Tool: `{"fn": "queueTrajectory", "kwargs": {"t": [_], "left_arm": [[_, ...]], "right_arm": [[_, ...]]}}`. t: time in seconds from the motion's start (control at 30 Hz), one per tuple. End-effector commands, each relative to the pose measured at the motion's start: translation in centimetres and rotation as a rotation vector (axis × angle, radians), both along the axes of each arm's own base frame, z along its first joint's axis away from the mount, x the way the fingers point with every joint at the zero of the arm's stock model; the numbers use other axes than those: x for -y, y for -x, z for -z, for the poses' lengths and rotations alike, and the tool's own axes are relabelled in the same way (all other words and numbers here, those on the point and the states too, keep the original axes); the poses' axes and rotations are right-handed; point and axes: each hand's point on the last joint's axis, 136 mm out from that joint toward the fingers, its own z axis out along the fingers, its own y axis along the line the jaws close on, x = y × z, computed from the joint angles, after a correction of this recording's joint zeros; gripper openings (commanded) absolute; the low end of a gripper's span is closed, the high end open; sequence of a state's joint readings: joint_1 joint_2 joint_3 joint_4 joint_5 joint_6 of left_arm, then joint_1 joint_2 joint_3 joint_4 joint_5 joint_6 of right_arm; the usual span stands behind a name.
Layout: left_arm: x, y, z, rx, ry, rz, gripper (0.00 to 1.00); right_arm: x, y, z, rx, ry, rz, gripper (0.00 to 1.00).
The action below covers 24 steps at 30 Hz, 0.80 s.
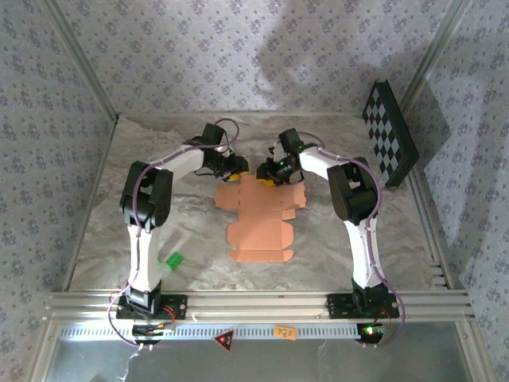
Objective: Fold the paper box
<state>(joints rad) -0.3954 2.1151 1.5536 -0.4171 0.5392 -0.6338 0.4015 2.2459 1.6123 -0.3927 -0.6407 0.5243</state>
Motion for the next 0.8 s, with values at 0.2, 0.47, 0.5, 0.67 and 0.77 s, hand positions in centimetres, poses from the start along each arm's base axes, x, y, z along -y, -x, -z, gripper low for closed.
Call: {"fn": "queueTrajectory", "kwargs": {"t": [0.2, 0.47, 0.5, 0.67, 0.77], "left_arm": [[1.8, -0.5, 0.0, -0.002, 0.047, 0.013, 0.3], [2.0, -0.1, 2.7, -0.05, 0.038, 0.004, 0.23], [2.0, 0.0, 2.8, -0.051, 0.036, 0.003, 0.23], [1.9, 0.3, 4.1, -0.074, 0.019, -0.001, 0.21], [1.3, 0.4, 5.0, -0.086, -0.018, -0.013, 0.27]], "right_arm": [[0.9, 1.2, 2.3, -0.052, 0.059, 0.011, 0.23], [1.0, 1.4, 2.6, -0.058, 0.063, 0.011, 0.18], [1.0, 1.4, 2.5, -0.058, 0.064, 0.011, 0.18], [1.1, 1.5, 2.5, -0.058, 0.066, 0.012, 0.17], [1.1, 1.4, 2.5, -0.055, 0.067, 0.014, 0.18]]}}
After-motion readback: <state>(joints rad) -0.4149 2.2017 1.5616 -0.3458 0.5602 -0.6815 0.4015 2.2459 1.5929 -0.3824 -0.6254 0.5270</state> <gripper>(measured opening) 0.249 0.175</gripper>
